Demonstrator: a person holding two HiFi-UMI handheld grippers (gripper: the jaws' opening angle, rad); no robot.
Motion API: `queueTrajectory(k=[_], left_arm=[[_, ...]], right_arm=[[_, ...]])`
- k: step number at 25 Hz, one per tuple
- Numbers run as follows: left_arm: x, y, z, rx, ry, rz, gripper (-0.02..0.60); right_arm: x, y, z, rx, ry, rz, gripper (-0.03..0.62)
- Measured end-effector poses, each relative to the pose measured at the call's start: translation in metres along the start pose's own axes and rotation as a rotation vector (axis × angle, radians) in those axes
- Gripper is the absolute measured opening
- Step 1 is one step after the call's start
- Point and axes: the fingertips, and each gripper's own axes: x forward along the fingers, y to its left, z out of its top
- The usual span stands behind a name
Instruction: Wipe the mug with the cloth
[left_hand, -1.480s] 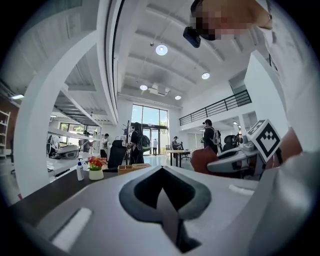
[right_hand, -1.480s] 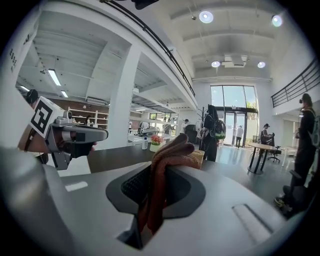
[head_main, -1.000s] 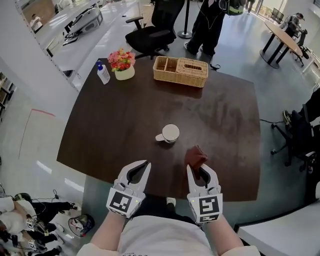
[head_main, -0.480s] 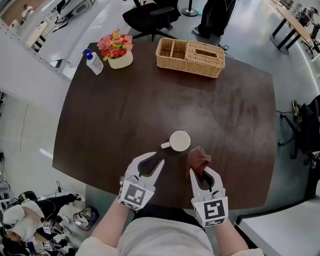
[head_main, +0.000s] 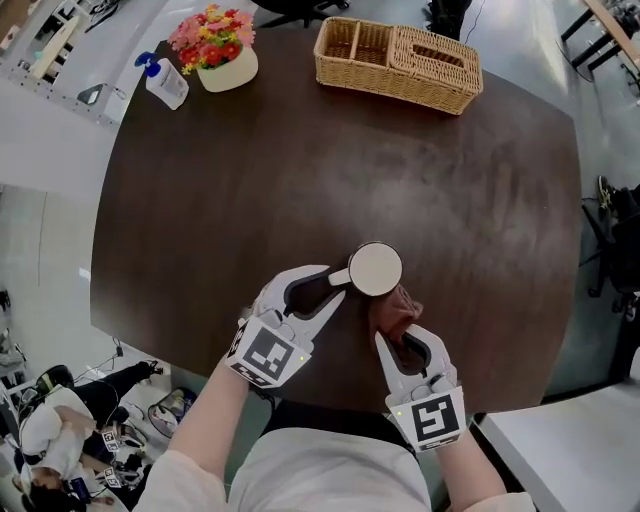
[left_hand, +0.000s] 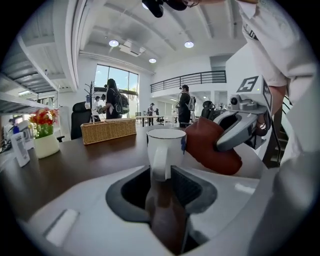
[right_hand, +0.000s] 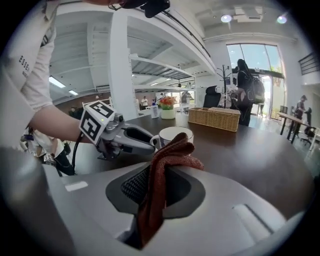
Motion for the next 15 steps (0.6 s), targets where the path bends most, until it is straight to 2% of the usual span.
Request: queueTrajectory(k=[3, 9, 10, 13, 15], left_arm=[[0.008, 0.001, 0.001, 0.02, -0.018, -0.043, 0.106], [0.014, -0.001, 0.009, 0.053, -0.06, -0.104, 0.097], [0.013, -0.001, 0.008, 0.06, -0.061, -0.116, 0.077], [0.013, -0.002, 0.007, 0.092, -0.052, -0.164, 0.074], [0.012, -0.002, 0.007, 0.115, -0.042, -0.196, 0.072]], right_arm=[[0.009, 0.012, -0.005, -0.081, 0.026, 0.092, 0.083], [0.023, 0.039, -0.008, -0.153, 0.092, 0.234, 0.083], [0.025, 0.043, -0.008, -0.163, 0.099, 0.249, 0.083], [0.036, 0.046, -0.006, -0.197, 0.111, 0.264, 0.083], [0.042, 0.037, -0.005, -0.149, 0.098, 0.259, 0.083]])
